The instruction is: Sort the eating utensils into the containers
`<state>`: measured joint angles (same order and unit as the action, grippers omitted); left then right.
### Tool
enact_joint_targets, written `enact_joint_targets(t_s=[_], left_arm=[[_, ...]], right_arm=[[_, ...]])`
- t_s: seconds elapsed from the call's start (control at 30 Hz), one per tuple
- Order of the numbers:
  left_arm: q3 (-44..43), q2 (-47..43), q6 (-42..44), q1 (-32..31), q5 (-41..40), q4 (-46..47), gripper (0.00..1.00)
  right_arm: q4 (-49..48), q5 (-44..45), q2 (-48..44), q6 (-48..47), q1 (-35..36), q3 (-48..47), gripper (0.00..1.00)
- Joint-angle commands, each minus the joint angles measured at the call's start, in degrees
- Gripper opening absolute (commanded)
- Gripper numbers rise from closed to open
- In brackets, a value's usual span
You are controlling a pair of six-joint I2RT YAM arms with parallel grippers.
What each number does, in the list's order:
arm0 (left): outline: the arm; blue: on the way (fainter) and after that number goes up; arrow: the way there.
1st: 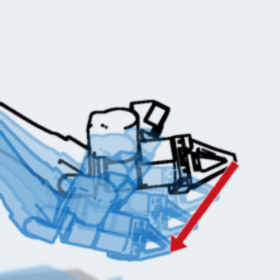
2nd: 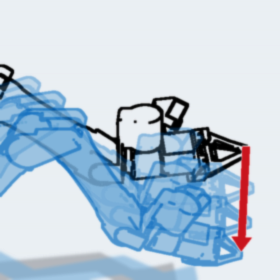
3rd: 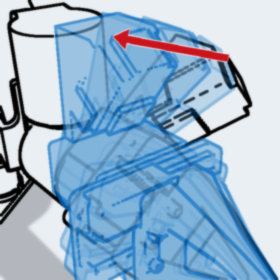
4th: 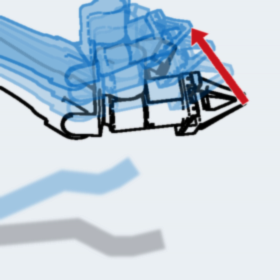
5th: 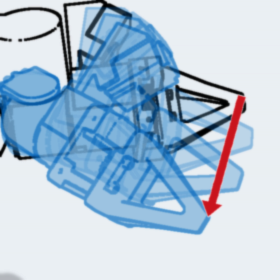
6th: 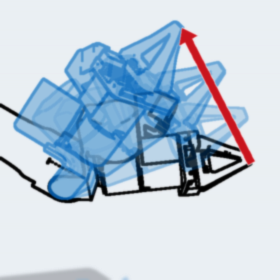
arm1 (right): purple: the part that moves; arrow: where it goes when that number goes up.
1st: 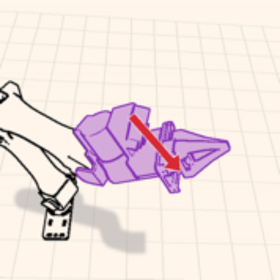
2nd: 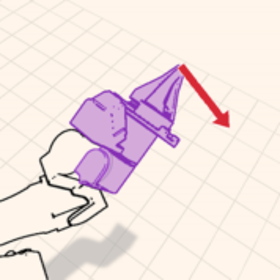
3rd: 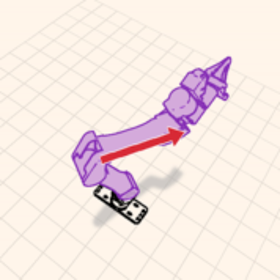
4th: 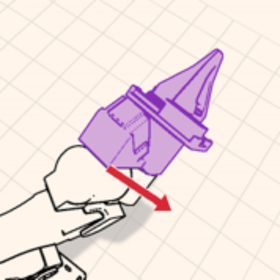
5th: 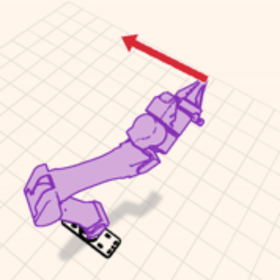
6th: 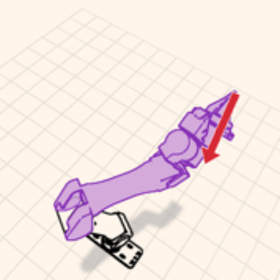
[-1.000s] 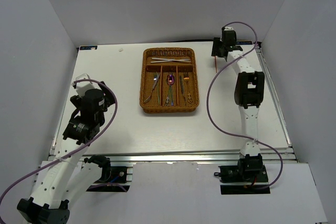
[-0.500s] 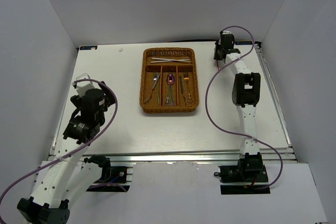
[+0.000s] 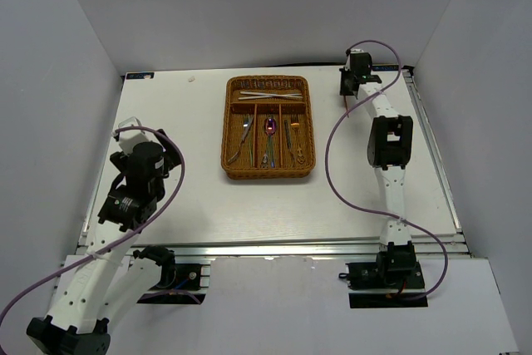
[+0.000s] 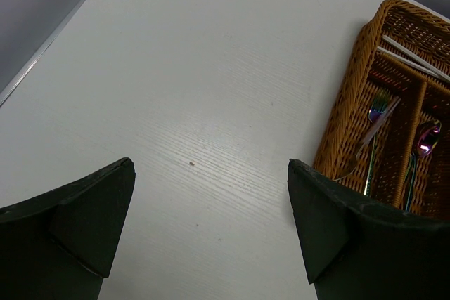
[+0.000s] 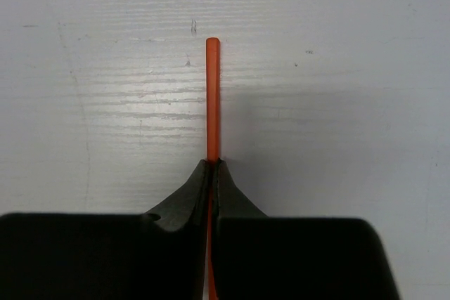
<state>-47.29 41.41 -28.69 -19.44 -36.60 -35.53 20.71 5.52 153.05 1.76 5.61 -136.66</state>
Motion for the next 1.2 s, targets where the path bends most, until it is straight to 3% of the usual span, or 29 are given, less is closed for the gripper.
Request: enact_joint_targets(t_s=[0.0, 0.1, 0.23, 0.37, 0.47, 0.8, 0.9, 1.03, 1.17], left_arm=[[0.18, -0.98, 0.39, 0.28, 0.21, 0.46, 0.98], [0.18, -1.42, 0.39, 0.28, 0.21, 0.46, 0.98], [0.18, -1.94, 0.3, 0.28, 0.21, 0.46, 0.98], [0.27, -2.73, 0.21, 0.28, 0.21, 0.55, 0.98], [0.35, -3.0, 0.21, 0.28, 0.21, 0.55, 0.98], [0.35, -3.26, 0.21, 0.28, 0.21, 0.55, 0.98], [0.27, -2.82, 0.21, 0.19, 0.21, 0.63, 0.98], [0.27, -2.12, 0.3, 0.28, 0.91, 0.72, 0.98], [0.27, -2.03, 0.56, 0.28, 1.44, 0.9, 0.98]], right_arm=[[10.72, -2.18, -2.14, -1.41, -0.68, -1.06, 0.0], [14.09, -2.27, -7.38, -1.41, -0.68, 4.18, 0.0], [4.64, -1.82, -21.54, -0.71, -0.51, 28.74, 0.0], [-4.96, -4.99, -35.68, -3.67, 0.02, 40.12, 0.0], [-8.58, -8.94, -40.19, -5.01, 0.11, 42.44, 0.0], [-12.54, -18.26, -40.03, -14.4, 6.07, 38.94, 0.0], [-13.06, -18.79, -35.91, -19.86, 10.55, 31.39, 0.0], [-10.95, -27.98, -28.17, -26.87, 12.14, 16.9, 0.0], [-10.96, -31.87, -20.1, -33.47, 13.38, 8.18, 0.0]])
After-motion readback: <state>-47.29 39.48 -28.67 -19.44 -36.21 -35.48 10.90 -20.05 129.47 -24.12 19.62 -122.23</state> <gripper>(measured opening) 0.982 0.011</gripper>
